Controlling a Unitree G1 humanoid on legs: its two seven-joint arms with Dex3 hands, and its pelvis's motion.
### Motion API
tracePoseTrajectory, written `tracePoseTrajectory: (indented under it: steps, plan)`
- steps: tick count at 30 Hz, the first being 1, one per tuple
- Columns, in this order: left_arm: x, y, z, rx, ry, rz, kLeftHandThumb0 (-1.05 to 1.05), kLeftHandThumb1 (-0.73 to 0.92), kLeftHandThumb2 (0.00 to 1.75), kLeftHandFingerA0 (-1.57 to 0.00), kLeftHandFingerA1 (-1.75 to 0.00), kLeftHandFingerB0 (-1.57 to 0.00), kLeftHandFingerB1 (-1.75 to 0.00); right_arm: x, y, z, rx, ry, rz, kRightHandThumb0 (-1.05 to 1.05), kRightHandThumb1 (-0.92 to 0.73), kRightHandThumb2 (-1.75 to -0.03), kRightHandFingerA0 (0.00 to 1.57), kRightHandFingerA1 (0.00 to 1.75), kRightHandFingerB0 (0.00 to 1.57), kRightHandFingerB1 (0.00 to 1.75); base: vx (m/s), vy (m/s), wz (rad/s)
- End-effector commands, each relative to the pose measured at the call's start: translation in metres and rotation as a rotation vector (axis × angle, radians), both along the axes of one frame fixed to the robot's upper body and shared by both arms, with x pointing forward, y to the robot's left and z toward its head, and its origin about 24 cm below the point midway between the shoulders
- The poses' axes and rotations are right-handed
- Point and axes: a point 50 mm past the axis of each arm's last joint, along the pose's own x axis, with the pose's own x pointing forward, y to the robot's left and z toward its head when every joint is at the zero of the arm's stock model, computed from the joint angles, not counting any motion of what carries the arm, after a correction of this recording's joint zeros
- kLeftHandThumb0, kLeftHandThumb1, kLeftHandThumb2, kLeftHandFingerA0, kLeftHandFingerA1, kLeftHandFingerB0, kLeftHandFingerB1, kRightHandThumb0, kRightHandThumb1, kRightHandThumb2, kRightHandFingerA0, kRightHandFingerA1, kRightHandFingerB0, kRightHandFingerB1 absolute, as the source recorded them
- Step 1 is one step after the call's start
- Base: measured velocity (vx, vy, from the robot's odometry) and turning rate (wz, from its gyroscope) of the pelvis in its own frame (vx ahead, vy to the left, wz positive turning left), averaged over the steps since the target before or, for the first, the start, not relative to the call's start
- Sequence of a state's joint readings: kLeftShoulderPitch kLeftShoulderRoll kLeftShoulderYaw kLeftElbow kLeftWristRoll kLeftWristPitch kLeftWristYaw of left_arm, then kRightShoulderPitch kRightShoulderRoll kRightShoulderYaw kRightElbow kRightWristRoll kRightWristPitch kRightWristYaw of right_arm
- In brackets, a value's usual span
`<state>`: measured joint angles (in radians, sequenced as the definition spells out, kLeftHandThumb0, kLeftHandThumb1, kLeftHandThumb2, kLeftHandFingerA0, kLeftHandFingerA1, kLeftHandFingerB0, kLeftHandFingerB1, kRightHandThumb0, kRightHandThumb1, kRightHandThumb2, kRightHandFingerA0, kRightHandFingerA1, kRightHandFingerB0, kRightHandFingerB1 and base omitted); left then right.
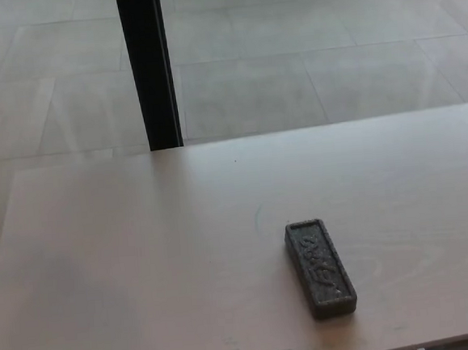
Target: The robot uses its right hand to hold the eraser kept in the middle of the desk and use it to wipe the desk by swiping its surface twice
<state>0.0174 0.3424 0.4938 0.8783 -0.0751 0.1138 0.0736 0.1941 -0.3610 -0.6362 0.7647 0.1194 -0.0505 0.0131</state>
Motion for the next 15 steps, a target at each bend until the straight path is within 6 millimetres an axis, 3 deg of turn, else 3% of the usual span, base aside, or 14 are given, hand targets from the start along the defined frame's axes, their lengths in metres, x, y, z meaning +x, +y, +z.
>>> tracePoseTrajectory:
  steps: [1, 2, 4, 5, 8, 9, 10, 11, 12, 13, 15]
  plan:
    - [0.001, 0.017, 0.017, 0.052, -0.117, 0.149, -0.43, 0.38, 0.86, -0.55, -0.83, -0.47, -0.7, 0.009, -0.041, 0.055, -0.112, -0.288, -0.209, -0.51, -0.68, -0.61, 0.87, 0.87, 0.49, 0.63, 0.0, 0.0, 0.0]
    - [0.001, 0.016, 0.018, 0.048, -0.124, 0.158, -0.41, 0.38, 0.87, -0.53, -0.81, -0.47, -0.7, 0.018, -0.048, 0.071, -0.119, -0.358, -0.244, -0.49, -0.72, -0.6, 0.79, 0.95, 0.44, 0.66, 0.0, 0.0, 0.0]
    - [0.001, 0.016, 0.018, 0.048, -0.121, 0.166, -0.42, 0.38, 0.87, -0.54, -0.82, -0.47, -0.69, 0.029, -0.057, 0.09, -0.119, -0.446, -0.282, -0.46, -0.72, -0.6, 0.81, 0.92, 0.43, 0.67, 0.0, 0.0, 0.0]
    - [0.001, 0.017, 0.018, 0.037, -0.137, 0.191, -0.41, 0.36, 0.86, -0.59, -0.87, -0.46, -0.7, 0.044, -0.062, 0.108, -0.144, -0.488, -0.277, -0.45, -0.75, -0.62, 0.87, 0.93, 0.47, 0.72, 0.0, 0.0, 0.0]
    - [0.001, 0.018, 0.018, 0.033, -0.14, 0.198, -0.39, 0.37, 0.87, -0.56, -0.84, -0.45, -0.69, 0.06, -0.067, 0.129, -0.16, -0.54, -0.268, -0.43, -0.77, -0.63, 0.92, 0.94, 0.45, 0.7, 0.0, 0.0, 0.0]
    - [0.001, 0.017, 0.018, 0.029, -0.138, 0.195, -0.38, 0.55, 0.59, -0.47, -0.89, -0.49, -0.68, 0.069, -0.068, 0.142, -0.172, -0.569, -0.258, -0.42, -0.79, -0.65, 1.02, 0.96, 0.49, 0.7, 0.0, 0.0, 0.0]
    - [0.002, 0.017, 0.018, 0.039, -0.128, 0.187, -0.39, 0.55, 0.59, -0.49, -0.88, -0.51, -0.68, 0.077, -0.068, 0.154, -0.191, -0.596, -0.237, -0.38, -0.79, -0.72, 1.05, 1.04, 0.55, 0.73, 0.0, 0.0, 0.0]
    - [0.002, 0.017, 0.018, 0.051, -0.115, 0.165, -0.43, 0.39, 0.88, -0.55, -0.82, -0.46, -0.69, 0.101, -0.064, 0.185, -0.22, -0.692, -0.176, -0.34, -0.73, -0.85, 1.16, 1.35, 0.82, 0.85, 0.0, 0.0, 0.0]
    - [0.002, 0.017, 0.018, 0.051, -0.115, 0.165, -0.43, 0.39, 0.88, -0.55, -0.82, -0.46, -0.69, 0.101, -0.065, 0.185, -0.219, -0.692, -0.177, -0.34, -0.73, -0.85, 1.16, 1.35, 0.82, 0.85, 0.0, 0.0, 0.0]
    - [0.001, 0.017, 0.017, 0.037, -0.13, 0.174, -0.39, 0.55, 0.59, -0.48, -0.9, -0.51, -0.69, 0.11, -0.061, 0.197, -0.21, -0.731, -0.155, -0.32, -0.56, -1.09, 1.33, 1.32, 0.89, 0.92, 0.0, 0.0, 0.0]
    - [0.0, 0.017, 0.017, 0.031, -0.128, 0.178, -0.4, 0.56, 0.59, -0.47, -0.88, -0.49, -0.68, 0.143, -0.041, 0.23, -0.234, -0.834, -0.061, -0.42, -0.59, -1.13, 1.38, 1.4, 0.96, 1.03, 0.0, 0.0, 0.0]
